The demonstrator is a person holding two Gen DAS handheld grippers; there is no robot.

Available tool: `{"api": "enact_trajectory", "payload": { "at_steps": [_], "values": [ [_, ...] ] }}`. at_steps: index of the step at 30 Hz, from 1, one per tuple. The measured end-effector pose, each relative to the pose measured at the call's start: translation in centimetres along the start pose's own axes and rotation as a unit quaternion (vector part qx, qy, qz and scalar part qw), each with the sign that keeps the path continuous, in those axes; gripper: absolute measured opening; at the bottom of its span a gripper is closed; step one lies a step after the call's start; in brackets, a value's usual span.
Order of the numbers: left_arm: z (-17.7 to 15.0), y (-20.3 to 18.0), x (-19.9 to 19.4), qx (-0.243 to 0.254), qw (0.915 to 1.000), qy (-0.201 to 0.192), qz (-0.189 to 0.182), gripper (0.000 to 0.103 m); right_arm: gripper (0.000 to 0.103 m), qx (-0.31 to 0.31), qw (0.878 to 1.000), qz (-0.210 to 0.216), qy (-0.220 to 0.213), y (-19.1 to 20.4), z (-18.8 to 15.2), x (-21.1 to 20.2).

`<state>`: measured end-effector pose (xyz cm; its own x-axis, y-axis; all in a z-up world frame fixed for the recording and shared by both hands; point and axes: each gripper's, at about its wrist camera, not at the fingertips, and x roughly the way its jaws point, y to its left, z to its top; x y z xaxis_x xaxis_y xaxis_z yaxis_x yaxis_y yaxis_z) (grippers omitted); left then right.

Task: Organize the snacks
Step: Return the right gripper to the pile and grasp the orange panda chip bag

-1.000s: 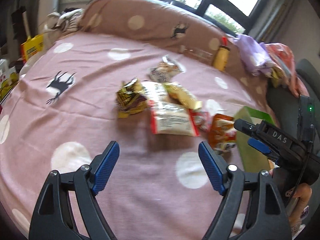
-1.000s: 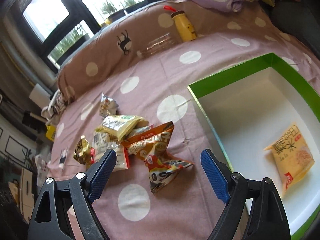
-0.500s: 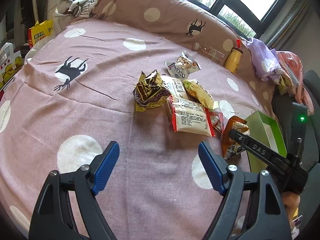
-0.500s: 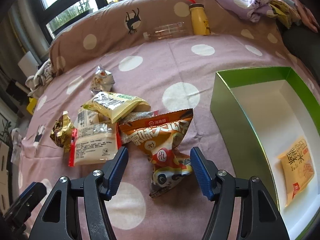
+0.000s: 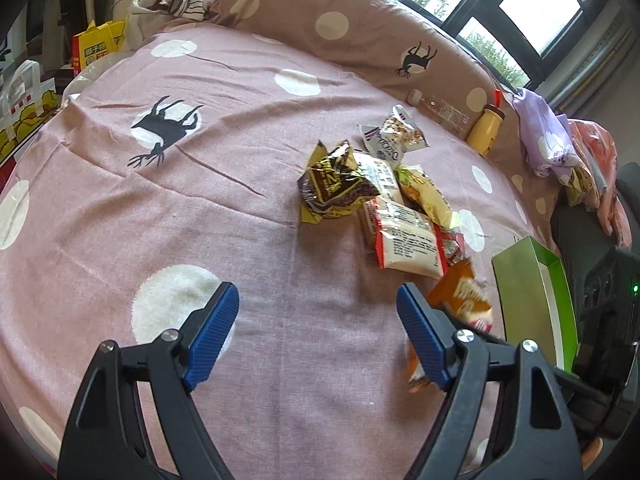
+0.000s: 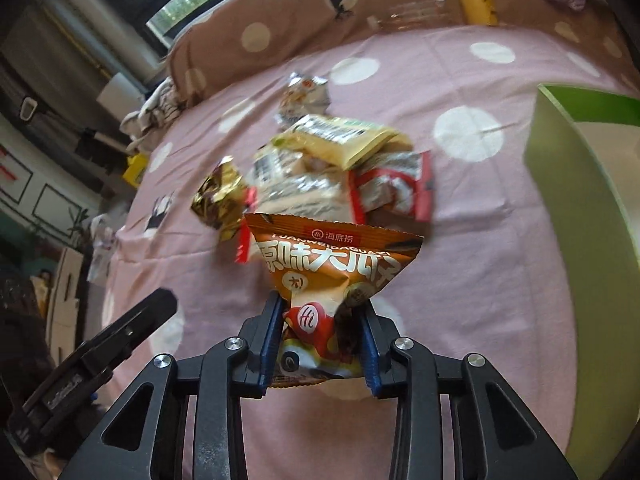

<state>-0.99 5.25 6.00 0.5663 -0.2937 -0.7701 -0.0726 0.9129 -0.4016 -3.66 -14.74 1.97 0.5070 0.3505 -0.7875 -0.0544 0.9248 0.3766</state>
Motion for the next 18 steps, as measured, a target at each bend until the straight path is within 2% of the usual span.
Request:
{"api": "enact_trajectory", "payload": {
  "at_steps": [2, 4, 6, 8, 13, 18],
  "values": [
    [0.0, 0.3, 0.0, -0.007, 1.0, 0.003, 0.001, 0.081, 0.037, -0.001, 1.0, 0.001, 0.019, 0.6, -0.3, 0.9],
    [0.1, 0.4, 0.1, -0.009, 0.9999, 0.006, -0.002, 0.081, 0.037, 0.002, 1.0, -0.002, 0.021, 0.8, -0.3, 1.3],
    [0.0, 0.4, 0.3, -0.011, 0.9998, 0.011, -0.012, 0.081, 0.043, 0.006, 1.0, -0.005, 0.014, 0.7, -0.3, 1.2],
    [-0.2, 0.2, 0.6, -0.009, 0.9993, 0.021, -0.031, 0.081, 0.055, 0.014, 1.0, 0.004, 0.005, 0.3, -0.2, 0.6],
    [-0.9, -1.0, 1.8, 0.006, 0.9945, 0.055, -0.089, 0.08, 0.056, 0.041, 0.998, 0.052, -0.018, -1.3, 0.3, -1.2],
    [-1.4, -2.7, 2.6, 0.029, 0.9881, 0.075, -0.131, 0.079, 0.056, 0.058, 0.996, 0.06, -0.02, -1.7, 0.9, -0.6]
  ]
}}
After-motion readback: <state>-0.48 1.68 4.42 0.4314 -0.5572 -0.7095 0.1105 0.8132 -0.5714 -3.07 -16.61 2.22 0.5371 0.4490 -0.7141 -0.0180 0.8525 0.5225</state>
